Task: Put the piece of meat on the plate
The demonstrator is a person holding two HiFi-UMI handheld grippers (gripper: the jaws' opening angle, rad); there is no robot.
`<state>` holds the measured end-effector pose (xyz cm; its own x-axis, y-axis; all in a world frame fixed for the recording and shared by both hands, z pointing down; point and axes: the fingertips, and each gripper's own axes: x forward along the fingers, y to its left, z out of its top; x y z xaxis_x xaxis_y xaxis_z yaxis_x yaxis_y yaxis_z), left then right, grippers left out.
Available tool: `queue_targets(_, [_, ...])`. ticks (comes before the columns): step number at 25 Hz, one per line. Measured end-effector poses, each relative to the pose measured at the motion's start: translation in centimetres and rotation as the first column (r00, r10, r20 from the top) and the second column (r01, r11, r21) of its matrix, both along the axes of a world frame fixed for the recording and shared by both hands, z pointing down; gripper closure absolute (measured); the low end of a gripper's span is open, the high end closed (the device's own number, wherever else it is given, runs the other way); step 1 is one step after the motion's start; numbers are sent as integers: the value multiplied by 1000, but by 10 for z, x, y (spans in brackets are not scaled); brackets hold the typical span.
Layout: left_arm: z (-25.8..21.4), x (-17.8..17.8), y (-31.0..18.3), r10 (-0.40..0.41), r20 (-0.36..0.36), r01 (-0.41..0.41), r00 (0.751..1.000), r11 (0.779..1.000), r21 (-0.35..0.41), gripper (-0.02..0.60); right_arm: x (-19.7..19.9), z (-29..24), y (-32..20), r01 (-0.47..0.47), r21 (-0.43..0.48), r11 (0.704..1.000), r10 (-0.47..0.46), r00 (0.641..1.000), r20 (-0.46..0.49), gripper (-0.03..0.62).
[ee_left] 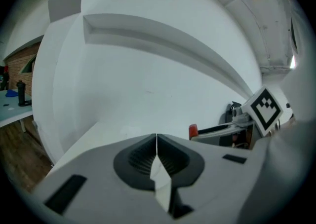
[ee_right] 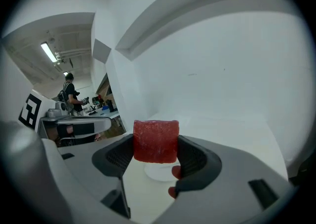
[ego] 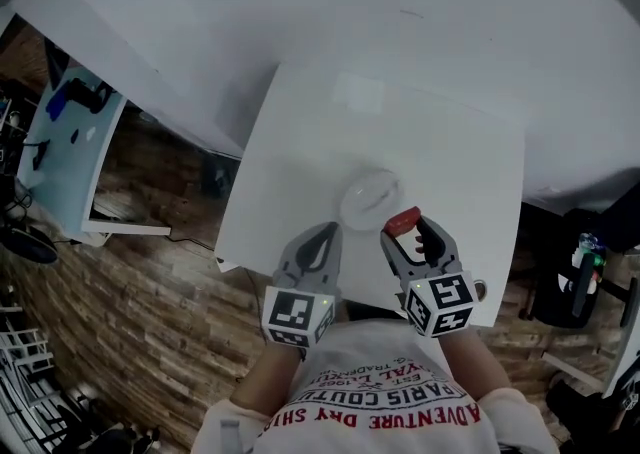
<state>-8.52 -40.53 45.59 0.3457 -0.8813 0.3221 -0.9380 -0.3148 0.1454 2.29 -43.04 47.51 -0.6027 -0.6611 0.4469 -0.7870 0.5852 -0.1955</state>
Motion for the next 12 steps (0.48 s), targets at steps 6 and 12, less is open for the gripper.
queue_targets(6, [40,-8,-17,-46,8,47,999,995,-86,572,-15,55,-28,63,-114,992,-71,995,-76,313])
queue_targets(12, [71,-10,-20,-82,-4,80,997,984,-158,572,-27,110,-41,114,-222,968,-154,973,-174,313])
